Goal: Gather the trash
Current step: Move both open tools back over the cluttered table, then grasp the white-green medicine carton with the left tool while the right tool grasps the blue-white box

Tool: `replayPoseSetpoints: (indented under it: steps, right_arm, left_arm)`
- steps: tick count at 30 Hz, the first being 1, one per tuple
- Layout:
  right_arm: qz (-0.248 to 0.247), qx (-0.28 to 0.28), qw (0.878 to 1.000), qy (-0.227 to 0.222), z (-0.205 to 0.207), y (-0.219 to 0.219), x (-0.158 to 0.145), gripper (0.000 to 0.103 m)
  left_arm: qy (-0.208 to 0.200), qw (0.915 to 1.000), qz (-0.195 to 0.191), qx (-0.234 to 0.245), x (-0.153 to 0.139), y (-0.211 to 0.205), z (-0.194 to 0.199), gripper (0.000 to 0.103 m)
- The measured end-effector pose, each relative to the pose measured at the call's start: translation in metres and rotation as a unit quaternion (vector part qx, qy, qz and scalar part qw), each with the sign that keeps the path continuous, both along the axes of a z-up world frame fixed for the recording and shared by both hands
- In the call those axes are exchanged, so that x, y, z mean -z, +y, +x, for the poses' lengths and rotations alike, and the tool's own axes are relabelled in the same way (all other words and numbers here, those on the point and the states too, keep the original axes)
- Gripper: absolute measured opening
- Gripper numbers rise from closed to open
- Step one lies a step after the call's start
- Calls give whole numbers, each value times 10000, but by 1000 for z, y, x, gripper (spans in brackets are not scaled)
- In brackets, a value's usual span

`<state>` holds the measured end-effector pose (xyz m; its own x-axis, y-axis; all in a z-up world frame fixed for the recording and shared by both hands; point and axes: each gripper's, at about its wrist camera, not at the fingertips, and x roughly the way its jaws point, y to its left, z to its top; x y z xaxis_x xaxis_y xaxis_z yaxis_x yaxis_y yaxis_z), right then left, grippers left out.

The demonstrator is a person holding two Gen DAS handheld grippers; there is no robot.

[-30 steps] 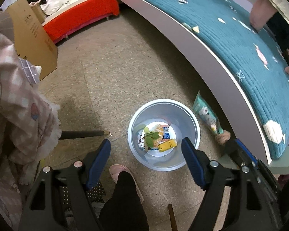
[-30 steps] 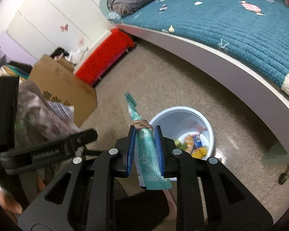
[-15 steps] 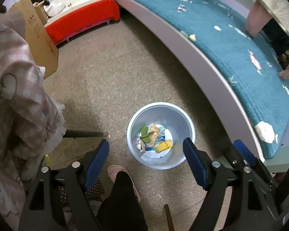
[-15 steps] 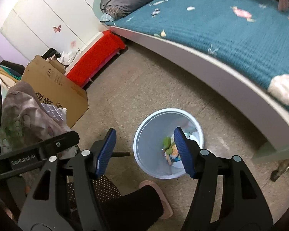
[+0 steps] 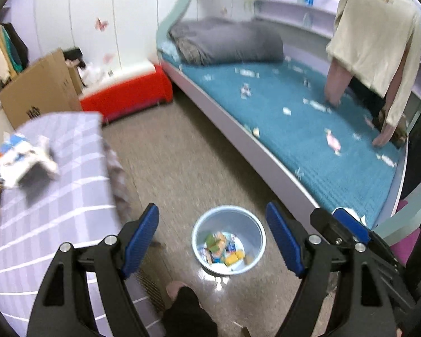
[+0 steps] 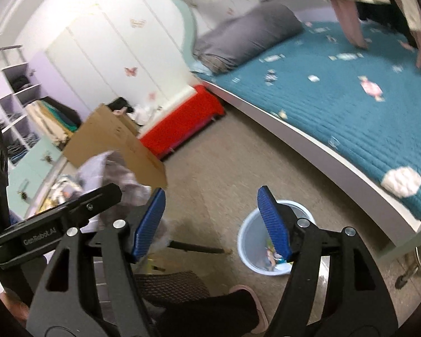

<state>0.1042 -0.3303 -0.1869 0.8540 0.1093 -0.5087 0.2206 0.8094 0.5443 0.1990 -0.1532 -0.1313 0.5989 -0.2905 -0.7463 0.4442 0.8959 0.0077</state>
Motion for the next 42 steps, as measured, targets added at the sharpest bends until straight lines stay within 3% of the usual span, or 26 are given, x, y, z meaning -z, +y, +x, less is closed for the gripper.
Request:
replayPoseSetpoints:
  steps: [7,14,20,24,31,35,36,37,38,40,42]
  right_arm:
    - [-523,-703,9957,-296,14,69,-46,70]
    - [-1164,-1536,9809,-276,53,152,-66,71]
    - [-2132,-2096,9542,-125,100,216,-68,73]
    - [-2754,-2257,9344,-108,127,246,-66,73]
    - [-3624,-2570,8959,-20,180,281,-59,73]
    - [-3790,-2845,8801,-296,191,295,-60,72]
    - [-3708,-2911,8813,-324,194,295,-60,67]
    - [-3576,-3023,8830,-314,198,295,-60,40]
    - [-3436,-3127,8851,-279,202,293,-59,25]
    - [-3005,-3301,8946,-188,213,286,-57,17]
    - [-2696,-3206,9077,-253,216,275,-59,16]
  left_arm:
    - [-497,9977,-78,-446,-46,71,-15,81]
    - [-529,9908,-136,-1238,-62,169,-4,81]
    - [-316,9784,-357,-2012,-59,245,25,81]
    - [-265,9730,-324,-2270,-56,273,40,81]
    - [-140,9736,-10,-2279,-44,281,67,81]
    - [17,9766,187,-2143,-36,273,81,81]
    - [22,9768,217,-2128,-35,270,82,81]
    - [32,9772,241,-2108,-34,268,85,81]
    - [65,9779,247,-2075,-33,267,88,81]
    - [97,9782,246,-2059,-32,263,93,81]
    - [104,9793,294,-2002,-31,257,97,81]
